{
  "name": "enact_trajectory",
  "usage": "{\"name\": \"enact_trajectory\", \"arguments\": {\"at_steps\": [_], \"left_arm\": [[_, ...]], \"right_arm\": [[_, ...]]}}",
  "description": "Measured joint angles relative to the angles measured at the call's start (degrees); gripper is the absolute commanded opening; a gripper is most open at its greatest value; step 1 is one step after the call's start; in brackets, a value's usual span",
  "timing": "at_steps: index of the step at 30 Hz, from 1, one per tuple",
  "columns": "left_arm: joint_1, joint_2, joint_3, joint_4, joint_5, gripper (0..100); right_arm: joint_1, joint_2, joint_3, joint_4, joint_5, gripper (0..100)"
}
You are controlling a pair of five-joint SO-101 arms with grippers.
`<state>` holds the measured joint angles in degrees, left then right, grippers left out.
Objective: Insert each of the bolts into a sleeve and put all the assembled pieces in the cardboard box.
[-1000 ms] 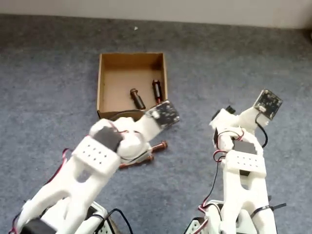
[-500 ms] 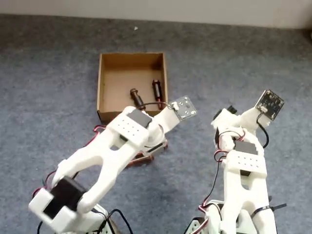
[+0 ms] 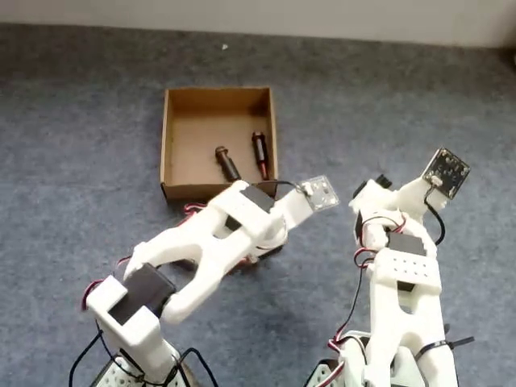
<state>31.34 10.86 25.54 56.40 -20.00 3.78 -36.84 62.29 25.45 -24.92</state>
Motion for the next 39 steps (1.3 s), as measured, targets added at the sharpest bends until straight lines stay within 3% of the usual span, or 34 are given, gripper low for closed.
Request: {"name": "enact_trajectory", "arguments": {"at_steps": [7, 14, 19, 22, 30, 39], "left_arm": [[1.6, -4.8, 0.0, -0.1, 0.7, 0], [1.1, -23.1, 4.7, -0.1, 8.4, 1], [-1.3, -37.5, 8.7, -0.1, 15.2, 1], [-3.5, -45.3, 10.2, -0.1, 19.4, 1], [-10.2, -64.6, 14.9, -1.0, 29.6, 1], [-15.6, -87.3, 29.4, -13.8, 42.4, 1]], "right_arm": [[0.0, 0.0, 0.0, 0.0, 0.0, 0.5], [0.0, -1.7, 0.5, 0.0, 0.0, 0.5], [-0.9, -12.7, 2.5, 0.1, 0.0, 0.5], [-5.1, -19.8, 5.2, 0.9, 0.4, 0.5], [-22.0, -33.8, 11.0, 0.9, 10.5, 0.5], [-38.0, -36.0, 13.5, 0.8, 20.6, 0.5]]}}
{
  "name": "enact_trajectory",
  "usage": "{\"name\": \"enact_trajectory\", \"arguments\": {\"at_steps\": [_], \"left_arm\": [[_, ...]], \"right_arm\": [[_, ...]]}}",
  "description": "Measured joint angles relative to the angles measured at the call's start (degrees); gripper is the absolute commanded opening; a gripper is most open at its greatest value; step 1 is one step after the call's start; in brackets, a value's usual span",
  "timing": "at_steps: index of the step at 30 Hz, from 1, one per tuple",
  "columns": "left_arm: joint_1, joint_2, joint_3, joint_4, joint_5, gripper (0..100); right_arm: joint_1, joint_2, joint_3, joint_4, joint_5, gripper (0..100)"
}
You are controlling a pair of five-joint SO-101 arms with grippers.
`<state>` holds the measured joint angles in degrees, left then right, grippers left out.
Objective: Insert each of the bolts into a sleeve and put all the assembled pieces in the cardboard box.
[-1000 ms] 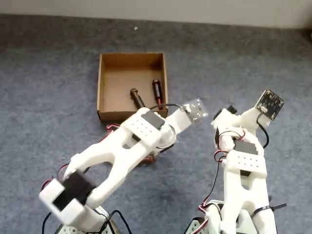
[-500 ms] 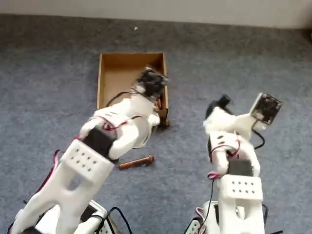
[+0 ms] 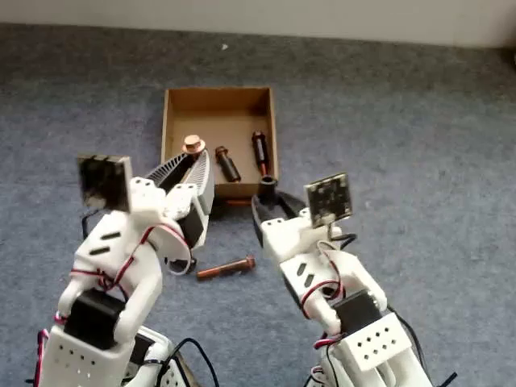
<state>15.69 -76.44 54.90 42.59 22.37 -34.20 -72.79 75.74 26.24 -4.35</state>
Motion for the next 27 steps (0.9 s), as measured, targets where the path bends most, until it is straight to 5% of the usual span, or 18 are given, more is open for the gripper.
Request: {"name": "enact_trajectory", "arguments": {"at_steps": [9, 27], "left_arm": [[-0.3, -18.5, 10.5, -8.1, 7.2, 1], [2.5, -24.6, 19.4, -8.2, 7.6, 1]], "right_arm": [[-6.6, 0.0, 7.5, -9.9, 12.7, 0.5], [-8.8, 0.0, 8.1, -14.8, 13.5, 0.5]]}}
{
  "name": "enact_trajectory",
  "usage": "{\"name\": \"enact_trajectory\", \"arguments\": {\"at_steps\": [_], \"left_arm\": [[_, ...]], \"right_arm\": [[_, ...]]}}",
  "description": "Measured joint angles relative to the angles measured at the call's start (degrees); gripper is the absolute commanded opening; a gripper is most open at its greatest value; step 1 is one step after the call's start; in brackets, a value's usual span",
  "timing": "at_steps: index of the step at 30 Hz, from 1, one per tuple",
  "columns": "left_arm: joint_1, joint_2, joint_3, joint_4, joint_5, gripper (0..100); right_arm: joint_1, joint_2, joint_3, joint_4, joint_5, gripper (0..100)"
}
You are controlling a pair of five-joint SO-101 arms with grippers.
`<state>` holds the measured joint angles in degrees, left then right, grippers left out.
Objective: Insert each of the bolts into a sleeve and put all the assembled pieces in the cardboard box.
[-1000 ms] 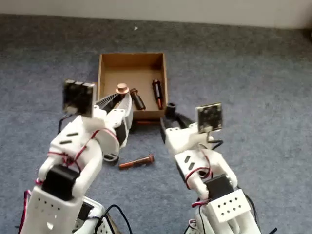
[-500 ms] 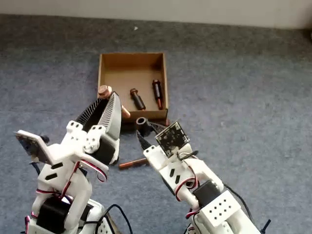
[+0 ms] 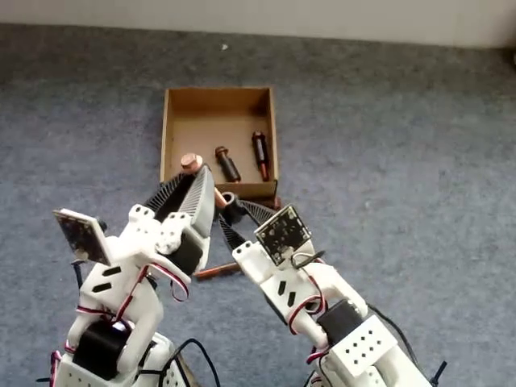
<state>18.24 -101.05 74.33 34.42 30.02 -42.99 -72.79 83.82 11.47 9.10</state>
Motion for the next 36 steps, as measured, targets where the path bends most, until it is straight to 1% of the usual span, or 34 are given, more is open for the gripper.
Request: {"name": "enact_trajectory", "arguments": {"at_steps": [4, 8, 11, 20, 23, 36], "left_arm": [[0.2, 0.0, 0.0, -0.4, 0.0, 1], [0.3, 0.0, 0.2, -0.4, 0.0, 1], [0.2, 0.0, 0.2, -0.4, 0.0, 1], [0.1, 0.0, 2.9, -0.5, 0.0, 1], [-1.3, -0.1, 4.5, -0.9, 0.0, 1], [-1.6, -0.7, 5.9, -1.1, 0.0, 1]], "right_arm": [[0.1, 0.0, 0.0, 0.0, 0.7, 0.5], [-0.3, 0.0, 0.0, 0.0, 6.0, 0.5], [-0.4, 0.0, 0.0, 0.0, 7.6, 0.5], [-0.4, 0.0, 0.1, 0.0, 8.1, 0.5], [-0.6, 0.1, 0.1, 0.0, 8.1, 0.5], [-1.0, 0.1, 0.2, 0.1, 8.2, 0.5]]}}
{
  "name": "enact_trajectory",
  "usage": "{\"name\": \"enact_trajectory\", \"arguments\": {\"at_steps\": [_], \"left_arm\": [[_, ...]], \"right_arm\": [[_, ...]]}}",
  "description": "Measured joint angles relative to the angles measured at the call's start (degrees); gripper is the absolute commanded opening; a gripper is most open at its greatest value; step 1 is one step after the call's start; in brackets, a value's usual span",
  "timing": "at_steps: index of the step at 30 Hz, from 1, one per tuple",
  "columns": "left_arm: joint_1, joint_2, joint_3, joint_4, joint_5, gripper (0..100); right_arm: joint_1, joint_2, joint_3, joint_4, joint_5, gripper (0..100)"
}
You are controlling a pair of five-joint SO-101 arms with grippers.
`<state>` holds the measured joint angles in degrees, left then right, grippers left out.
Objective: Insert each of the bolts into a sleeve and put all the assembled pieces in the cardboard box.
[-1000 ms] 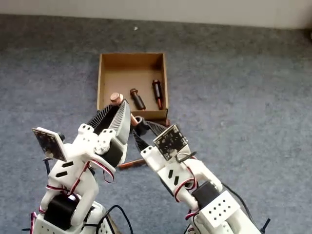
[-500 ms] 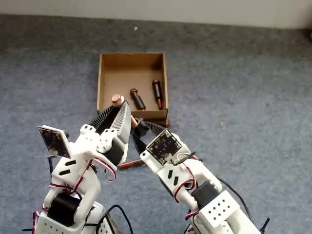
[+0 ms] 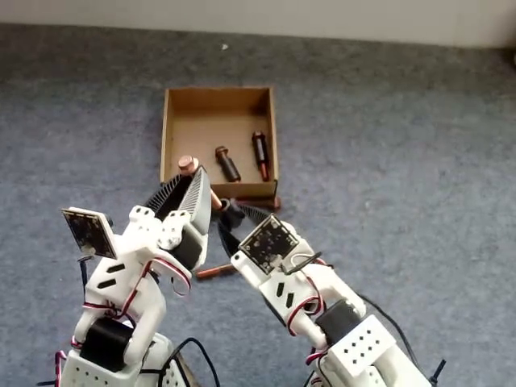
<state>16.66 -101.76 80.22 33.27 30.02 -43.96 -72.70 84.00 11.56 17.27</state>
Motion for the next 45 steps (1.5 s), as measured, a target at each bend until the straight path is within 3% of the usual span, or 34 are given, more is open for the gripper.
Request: {"name": "enact_trajectory", "arguments": {"at_steps": [18, 20, 26, 30, 33, 37, 45], "left_arm": [[5.5, 0.4, 3.3, 0.4, -0.4, 1], [6.2, 0.4, 3.6, 1.0, -0.4, 5], [8.4, -0.2, 2.9, 10.0, -5.7, 28], [8.4, -0.2, -1.2, 19.9, -6.1, 29], [8.2, -0.3, -5.3, 27.3, -5.5, 29], [2.4, -0.1, -9.8, 32.9, -6.1, 29], [-15.8, -0.1, -10.9, 33.2, -10.2, 29]], "right_arm": [[-0.1, -0.1, -0.1, -0.1, 3.0, 0.5], [-0.2, -0.1, -0.2, -0.1, 3.0, 0.5], [-0.2, 0.0, -0.2, 0.0, 3.2, 0.5], [-0.4, 0.1, -0.2, 0.0, 2.5, 0.5], [2.3, 0.0, -0.2, 0.4, -2.0, 0.5], [6.9, 0.0, -2.2, 5.4, -6.4, 0.5], [12.4, 6.4, -20.8, 20.4, -11.1, 0.5]]}}
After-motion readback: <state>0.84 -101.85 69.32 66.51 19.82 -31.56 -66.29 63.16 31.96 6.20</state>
